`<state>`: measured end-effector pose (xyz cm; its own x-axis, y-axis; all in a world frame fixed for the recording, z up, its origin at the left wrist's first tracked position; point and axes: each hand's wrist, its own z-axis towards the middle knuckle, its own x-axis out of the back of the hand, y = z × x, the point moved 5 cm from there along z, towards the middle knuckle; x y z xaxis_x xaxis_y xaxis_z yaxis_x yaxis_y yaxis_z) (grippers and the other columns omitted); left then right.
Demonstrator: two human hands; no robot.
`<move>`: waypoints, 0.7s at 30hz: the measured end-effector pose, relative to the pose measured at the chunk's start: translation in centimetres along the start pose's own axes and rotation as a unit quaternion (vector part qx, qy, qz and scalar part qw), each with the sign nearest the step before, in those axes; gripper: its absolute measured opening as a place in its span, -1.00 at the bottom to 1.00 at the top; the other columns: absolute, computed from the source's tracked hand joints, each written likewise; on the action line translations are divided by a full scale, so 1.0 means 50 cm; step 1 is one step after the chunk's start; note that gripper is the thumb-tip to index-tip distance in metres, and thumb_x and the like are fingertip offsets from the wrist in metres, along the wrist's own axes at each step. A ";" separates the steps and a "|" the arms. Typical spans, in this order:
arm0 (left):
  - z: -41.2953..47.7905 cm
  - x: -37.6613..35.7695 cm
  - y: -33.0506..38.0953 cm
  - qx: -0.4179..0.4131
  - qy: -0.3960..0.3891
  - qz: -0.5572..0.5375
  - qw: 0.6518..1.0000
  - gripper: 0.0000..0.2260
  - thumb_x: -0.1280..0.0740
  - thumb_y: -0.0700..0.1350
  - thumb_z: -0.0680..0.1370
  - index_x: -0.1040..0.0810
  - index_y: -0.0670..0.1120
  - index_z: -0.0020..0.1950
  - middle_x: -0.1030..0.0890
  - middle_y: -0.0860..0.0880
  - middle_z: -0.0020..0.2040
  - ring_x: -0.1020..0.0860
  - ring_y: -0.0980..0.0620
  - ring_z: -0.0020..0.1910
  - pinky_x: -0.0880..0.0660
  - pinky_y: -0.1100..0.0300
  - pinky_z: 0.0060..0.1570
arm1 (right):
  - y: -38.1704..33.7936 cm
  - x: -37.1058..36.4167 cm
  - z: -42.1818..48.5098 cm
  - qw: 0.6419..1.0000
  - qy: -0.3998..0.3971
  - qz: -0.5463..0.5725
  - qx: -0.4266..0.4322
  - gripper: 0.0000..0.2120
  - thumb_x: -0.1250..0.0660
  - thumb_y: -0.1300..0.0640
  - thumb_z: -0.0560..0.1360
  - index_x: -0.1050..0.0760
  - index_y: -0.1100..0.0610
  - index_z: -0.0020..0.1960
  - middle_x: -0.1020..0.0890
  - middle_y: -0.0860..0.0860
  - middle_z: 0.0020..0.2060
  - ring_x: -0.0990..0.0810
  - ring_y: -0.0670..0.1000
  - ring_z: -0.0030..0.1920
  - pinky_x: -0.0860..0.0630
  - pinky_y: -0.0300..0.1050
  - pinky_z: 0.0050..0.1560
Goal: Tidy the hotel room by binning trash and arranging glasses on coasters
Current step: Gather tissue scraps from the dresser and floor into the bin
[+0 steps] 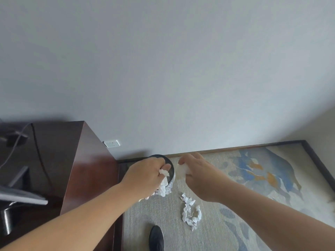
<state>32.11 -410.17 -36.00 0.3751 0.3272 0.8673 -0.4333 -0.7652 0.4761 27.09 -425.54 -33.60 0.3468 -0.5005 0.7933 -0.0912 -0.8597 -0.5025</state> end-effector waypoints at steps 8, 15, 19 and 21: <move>0.113 -0.015 -0.079 0.052 0.003 -0.012 0.999 -0.70 -0.14 0.04 0.63 -0.22 0.05 -0.29 -0.37 0.08 -0.30 -0.40 0.01 -0.25 -0.29 0.10 -0.28 | 0.042 -0.018 0.145 1.000 -0.002 0.005 0.016 -0.67 -0.16 0.17 0.53 -0.33 -0.10 0.25 -0.29 -0.10 0.13 -0.49 -0.06 -0.13 -0.40 -0.27 -0.26; 0.171 -0.156 -0.177 0.144 0.029 -0.041 0.988 -0.74 -0.19 0.01 0.58 -0.24 0.10 -0.29 -0.37 0.12 -0.25 -0.37 0.12 -0.28 -0.24 0.16 -0.29 | 0.141 -0.130 0.287 1.000 -0.016 0.011 0.020 -0.66 -0.17 0.18 0.52 -0.31 -0.09 0.24 -0.30 -0.11 0.16 -0.48 -0.06 -0.16 -0.27 -0.33 -0.39; 0.200 -0.274 -0.246 0.193 0.035 -0.070 0.978 -0.72 -0.21 -0.03 0.57 -0.22 0.14 -0.31 -0.39 0.14 -0.25 -0.40 0.17 -0.28 -0.23 0.19 -0.33 | 0.205 -0.239 0.359 0.999 -0.040 0.015 0.022 -0.67 -0.16 0.19 0.51 -0.29 -0.07 0.24 -0.33 -0.08 0.14 -0.49 -0.02 -0.13 -0.31 -0.25 -0.33; 0.216 -0.332 -0.283 0.207 0.039 -0.079 0.974 -0.72 -0.23 -0.05 0.56 -0.23 0.14 -0.31 -0.40 0.14 -0.24 -0.40 0.16 -0.28 -0.24 0.19 -0.34 | 0.235 -0.291 0.395 0.999 -0.041 0.019 0.023 -0.65 -0.18 0.19 0.50 -0.30 -0.06 0.25 -0.35 -0.06 0.15 -0.49 0.00 -0.11 -0.37 -0.20 -0.21</move>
<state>40.86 -410.75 -58.72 0.3397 0.4876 0.8043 -0.0010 -0.8549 0.5188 39.41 -426.35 -57.87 0.4192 -0.5216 0.7431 -0.0634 -0.8333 -0.5491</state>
